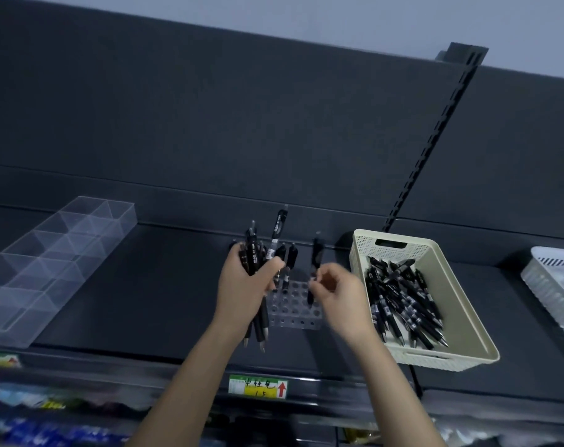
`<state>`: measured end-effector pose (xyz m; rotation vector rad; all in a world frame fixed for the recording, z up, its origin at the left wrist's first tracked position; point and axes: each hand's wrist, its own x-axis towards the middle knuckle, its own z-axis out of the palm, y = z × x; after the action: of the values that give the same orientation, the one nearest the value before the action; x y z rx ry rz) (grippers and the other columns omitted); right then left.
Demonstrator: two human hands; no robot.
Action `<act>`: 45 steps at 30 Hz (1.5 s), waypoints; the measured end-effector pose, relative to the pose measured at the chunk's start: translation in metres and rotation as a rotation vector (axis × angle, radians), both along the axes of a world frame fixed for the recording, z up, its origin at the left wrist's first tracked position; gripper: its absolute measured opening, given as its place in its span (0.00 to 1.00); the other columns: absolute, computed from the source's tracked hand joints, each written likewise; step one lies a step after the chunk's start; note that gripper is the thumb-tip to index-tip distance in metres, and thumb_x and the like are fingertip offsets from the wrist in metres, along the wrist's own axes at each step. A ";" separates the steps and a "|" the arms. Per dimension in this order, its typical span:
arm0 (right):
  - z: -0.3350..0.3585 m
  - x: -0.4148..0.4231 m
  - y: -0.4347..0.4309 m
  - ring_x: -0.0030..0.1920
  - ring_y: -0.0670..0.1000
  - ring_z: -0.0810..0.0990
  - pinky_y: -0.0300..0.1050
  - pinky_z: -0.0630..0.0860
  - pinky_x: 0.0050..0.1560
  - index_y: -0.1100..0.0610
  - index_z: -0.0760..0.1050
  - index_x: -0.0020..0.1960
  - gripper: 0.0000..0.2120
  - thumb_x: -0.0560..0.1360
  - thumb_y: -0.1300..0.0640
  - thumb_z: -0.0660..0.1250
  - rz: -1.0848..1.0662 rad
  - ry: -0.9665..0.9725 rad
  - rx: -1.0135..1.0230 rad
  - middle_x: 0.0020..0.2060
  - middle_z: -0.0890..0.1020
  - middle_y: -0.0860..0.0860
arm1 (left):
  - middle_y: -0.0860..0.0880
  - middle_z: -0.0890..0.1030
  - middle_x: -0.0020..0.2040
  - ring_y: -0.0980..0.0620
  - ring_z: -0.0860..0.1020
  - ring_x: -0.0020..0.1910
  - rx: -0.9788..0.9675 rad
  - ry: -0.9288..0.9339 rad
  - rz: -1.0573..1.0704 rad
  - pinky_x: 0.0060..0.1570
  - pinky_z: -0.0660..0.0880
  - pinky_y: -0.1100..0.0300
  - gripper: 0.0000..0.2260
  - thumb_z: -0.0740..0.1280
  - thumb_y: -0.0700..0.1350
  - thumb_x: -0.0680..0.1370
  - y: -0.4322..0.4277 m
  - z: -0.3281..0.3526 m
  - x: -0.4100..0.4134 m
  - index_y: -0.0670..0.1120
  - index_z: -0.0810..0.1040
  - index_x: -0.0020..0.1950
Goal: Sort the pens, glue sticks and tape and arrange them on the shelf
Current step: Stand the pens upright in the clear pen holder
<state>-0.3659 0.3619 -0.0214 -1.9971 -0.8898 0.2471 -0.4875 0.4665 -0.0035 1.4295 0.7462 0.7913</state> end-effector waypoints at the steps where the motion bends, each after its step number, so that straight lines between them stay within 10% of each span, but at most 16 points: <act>1: 0.000 0.006 0.000 0.32 0.45 0.73 0.29 0.68 0.31 0.53 0.70 0.36 0.12 0.73 0.63 0.69 -0.060 -0.020 -0.001 0.31 0.76 0.47 | 0.50 0.77 0.32 0.56 0.75 0.30 -0.012 0.008 0.006 0.34 0.74 0.62 0.09 0.73 0.43 0.73 0.001 -0.001 -0.002 0.47 0.73 0.47; 31: -0.023 0.034 0.033 0.46 0.53 0.79 0.38 0.68 0.43 0.60 0.77 0.48 0.04 0.73 0.60 0.69 0.047 -0.164 -0.313 0.43 0.81 0.53 | 0.51 0.77 0.30 0.59 0.74 0.28 -0.014 0.106 -0.077 0.31 0.70 0.67 0.07 0.72 0.44 0.74 0.003 -0.017 -0.022 0.46 0.76 0.46; 45: 0.023 0.011 -0.002 0.34 0.50 0.77 0.42 0.78 0.40 0.58 0.75 0.34 0.10 0.73 0.65 0.68 0.106 0.798 0.446 0.32 0.79 0.54 | 0.49 0.84 0.40 0.55 0.78 0.33 0.071 0.104 -0.245 0.33 0.74 0.63 0.03 0.65 0.43 0.78 -0.016 -0.018 0.004 0.45 0.75 0.50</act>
<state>-0.3552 0.3597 0.0017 -1.2634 -0.4679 0.7691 -0.4836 0.4506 -0.0217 1.6000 0.6120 0.5621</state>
